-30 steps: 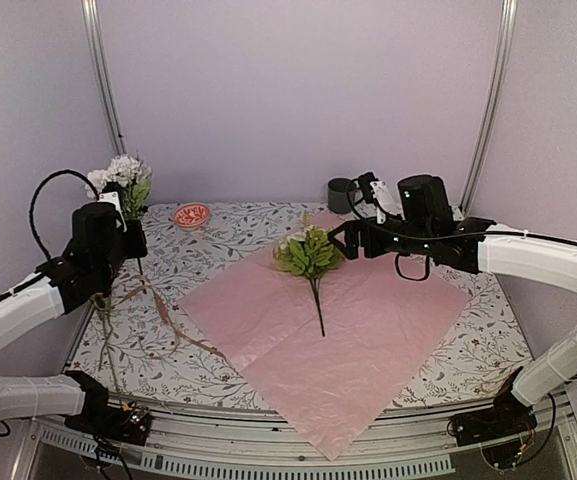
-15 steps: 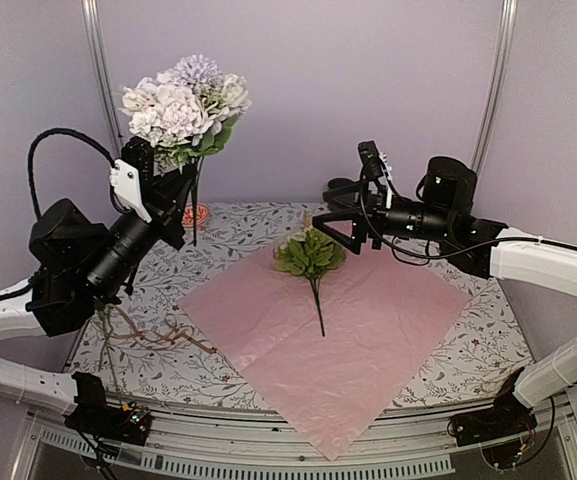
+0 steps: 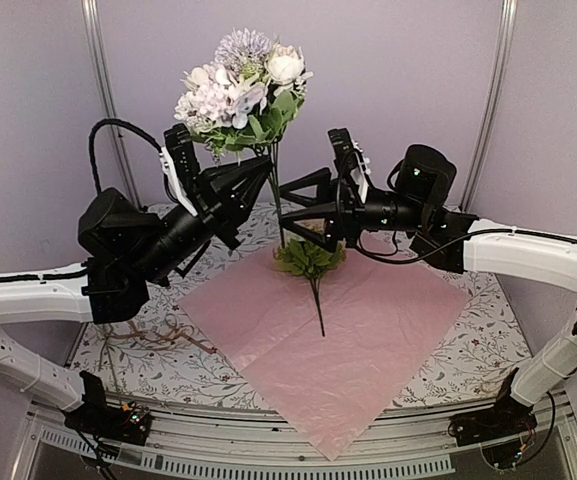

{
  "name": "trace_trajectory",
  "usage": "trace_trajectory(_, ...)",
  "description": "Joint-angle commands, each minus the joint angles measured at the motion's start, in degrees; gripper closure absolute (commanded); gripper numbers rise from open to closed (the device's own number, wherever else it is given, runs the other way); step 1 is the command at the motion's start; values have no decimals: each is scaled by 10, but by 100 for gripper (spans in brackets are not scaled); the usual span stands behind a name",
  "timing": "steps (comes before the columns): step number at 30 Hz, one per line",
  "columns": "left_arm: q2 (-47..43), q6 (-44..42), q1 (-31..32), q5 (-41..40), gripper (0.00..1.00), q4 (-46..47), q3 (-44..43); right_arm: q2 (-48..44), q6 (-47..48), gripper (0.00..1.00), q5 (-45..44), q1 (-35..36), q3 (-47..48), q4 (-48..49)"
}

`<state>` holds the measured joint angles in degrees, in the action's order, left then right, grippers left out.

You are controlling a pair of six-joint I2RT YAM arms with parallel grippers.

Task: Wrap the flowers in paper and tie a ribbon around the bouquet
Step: Pass from the left arm to the right

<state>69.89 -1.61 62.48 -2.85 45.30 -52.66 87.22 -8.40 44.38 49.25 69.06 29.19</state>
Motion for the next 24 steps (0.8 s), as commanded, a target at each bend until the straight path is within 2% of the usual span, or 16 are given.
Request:
trace_trajectory(1, 14, 46, 4, 37, 100, 53, -15, 6, -14, 44, -22, 4, 12, 24)
trace_trajectory(2, 18, 48, 4, 39, 100, 54, -15, 9, -17, 52, -17, 4, 15, 24)
trace_trajectory(4, 24, 54, 4, 40, 100, 53, -14, 13, -24, 53, -14, 4, 19, 25)
trace_trajectory(5, 26, 56, 4, 40, 100, 53, -14, 13, -25, 56, -16, 3, 20, 24)
trace_trajectory(6, 27, 61, 4, 40, 100, 53, -12, 12, -27, 64, -19, 4, 18, 23)
trace_trajectory(8, 25, 63, 4, 37, 100, 51, -9, 6, -27, 91, -25, 4, 15, 20)
trace_trajectory(9, 23, 64, 4, 31, 100, 47, -8, 2, -27, 99, -31, 3, 13, 19)
trace_trajectory(12, 10, 63, 3, -29, 100, 5, -4, -17, -30, 100, -97, 1, 7, -2)
trace_trajectory(13, 8, 64, 0, -64, 88, -32, -10, -25, -32, 100, -125, -2, -3, -14)
trace_trajectory(15, 16, 75, -13, -141, 41, -138, -38, -35, -45, 100, -178, -14, -10, -51)
trace_trajectory(16, 23, 87, -26, -181, 26, -214, -60, -39, -54, 100, -206, -21, -11, -75)
trace_trajectory(20, 45, 176, -85, -274, 18, -439, -97, -47, -101, 100, -312, -50, -8, -209)
trace_trajectory(21, 44, 201, -100, -287, 17, -475, -95, -46, -120, 100, -333, -57, -7, -261)
trace_trajectory(24, 32, 276, -150, -292, 16, -555, -71, -38, -139, 100, -388, -67, -31, -329)
